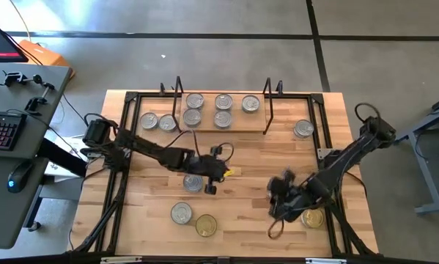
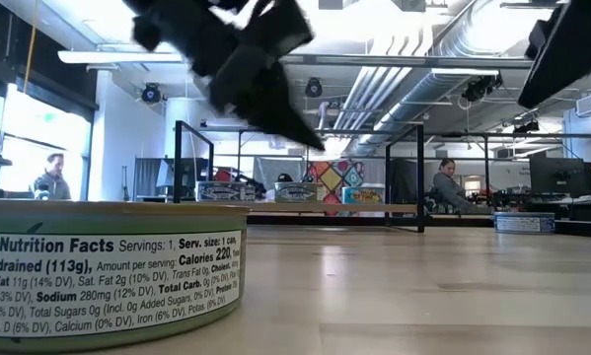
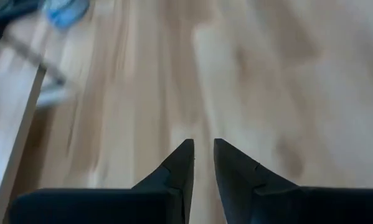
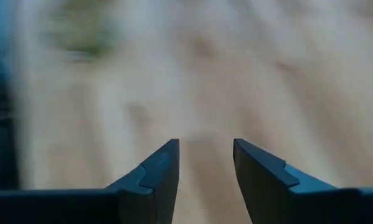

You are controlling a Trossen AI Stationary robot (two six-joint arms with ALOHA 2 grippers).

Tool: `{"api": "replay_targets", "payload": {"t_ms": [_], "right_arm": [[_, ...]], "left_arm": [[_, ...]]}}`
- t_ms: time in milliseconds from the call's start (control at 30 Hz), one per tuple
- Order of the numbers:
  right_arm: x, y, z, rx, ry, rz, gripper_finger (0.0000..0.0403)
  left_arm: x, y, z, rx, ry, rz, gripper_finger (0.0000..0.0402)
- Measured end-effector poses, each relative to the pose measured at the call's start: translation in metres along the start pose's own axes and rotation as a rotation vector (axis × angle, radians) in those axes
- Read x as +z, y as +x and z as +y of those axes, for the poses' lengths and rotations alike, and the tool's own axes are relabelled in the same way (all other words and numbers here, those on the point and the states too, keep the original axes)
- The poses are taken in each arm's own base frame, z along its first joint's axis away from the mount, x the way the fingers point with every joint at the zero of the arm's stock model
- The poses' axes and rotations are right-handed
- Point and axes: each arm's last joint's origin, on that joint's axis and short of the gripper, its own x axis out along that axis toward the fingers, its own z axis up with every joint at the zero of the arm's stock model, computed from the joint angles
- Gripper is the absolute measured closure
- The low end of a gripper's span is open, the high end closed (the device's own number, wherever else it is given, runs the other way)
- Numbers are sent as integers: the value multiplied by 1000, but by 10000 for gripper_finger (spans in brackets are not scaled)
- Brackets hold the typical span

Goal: Stack canned seafood by type on shelf
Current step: Put the Green-blue tuna can on the shelf

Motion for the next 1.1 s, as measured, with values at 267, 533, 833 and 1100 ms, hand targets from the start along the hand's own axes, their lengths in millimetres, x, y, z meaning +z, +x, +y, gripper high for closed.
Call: {"api": "replay_targets", "payload": {"t_ms": [267, 533, 833, 1100], "right_arm": [[-10, 52, -7, 291, -35, -419, 259], [12, 100, -40, 141, -12, -498, 259], [51, 157, -69, 128, 21, -387, 259], [85, 203, -81, 75, 41, -302, 259]], "left_arm": [[-55, -38, -19, 140, -125, 98, 349], [-80, -111, -39, 44, -241, 76, 349], [-132, -118, -69, -225, -490, 202, 362], [-133, -86, -62, -96, -485, -53, 388]]}}
